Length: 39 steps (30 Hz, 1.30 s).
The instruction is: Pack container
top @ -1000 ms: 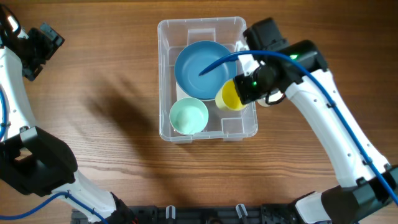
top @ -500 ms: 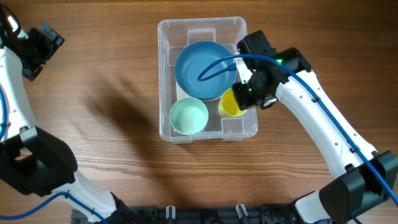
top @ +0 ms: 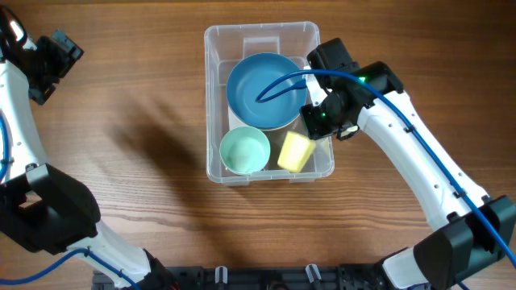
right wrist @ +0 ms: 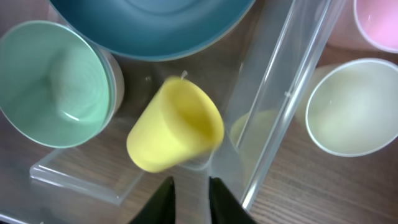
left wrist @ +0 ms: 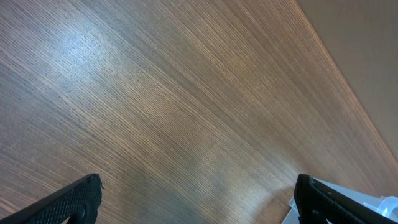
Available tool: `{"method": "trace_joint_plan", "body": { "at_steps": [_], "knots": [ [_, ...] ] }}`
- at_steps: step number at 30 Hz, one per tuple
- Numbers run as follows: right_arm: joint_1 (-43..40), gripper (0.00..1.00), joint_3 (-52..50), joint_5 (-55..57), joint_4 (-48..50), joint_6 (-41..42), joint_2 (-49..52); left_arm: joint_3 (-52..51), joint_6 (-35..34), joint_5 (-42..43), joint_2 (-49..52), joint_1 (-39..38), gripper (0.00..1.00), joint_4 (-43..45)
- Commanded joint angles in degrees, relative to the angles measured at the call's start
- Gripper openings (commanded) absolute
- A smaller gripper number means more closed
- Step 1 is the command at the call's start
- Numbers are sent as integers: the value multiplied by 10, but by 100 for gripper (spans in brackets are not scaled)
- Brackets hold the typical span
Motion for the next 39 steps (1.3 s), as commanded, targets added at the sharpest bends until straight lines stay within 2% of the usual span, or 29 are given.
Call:
{"method": "trace_joint_plan", "body": {
  "at_steps": [1, 6, 7, 9, 12, 14, 17, 22, 28, 39],
  "knots": [
    [0, 23, 2, 10, 22, 20, 0, 11, -5, -1, -16, 1, 100, 1],
    [-5, 27, 2, 8, 46, 35, 0, 11, -5, -1, -16, 1, 100, 1],
    [-5, 31, 2, 10, 45, 35, 0, 11, -5, -1, -16, 1, 100, 1],
    [-5, 48, 2, 12, 47, 35, 0, 11, -5, -1, -16, 1, 100, 1],
    [-5, 57, 2, 9, 53, 34, 0, 11, -5, -1, -16, 1, 100, 1],
    [-5, 57, 1, 8, 59, 28, 1, 11, -5, -1, -16, 1, 100, 1],
    [-5, 56, 1, -30, 66, -27, 15, 11, -5, -1, -16, 1, 100, 1],
    [-5, 42, 1, -89, 70, -86, 66, 11, -5, -1, -16, 1, 100, 1],
    [-5, 43, 1, -73, 65, -172, 131, 11, -5, -1, -16, 1, 100, 1],
    [-5, 43, 1, -52, 75, -207, 153, 11, -5, -1, -16, 1, 100, 1]
  ]
}}
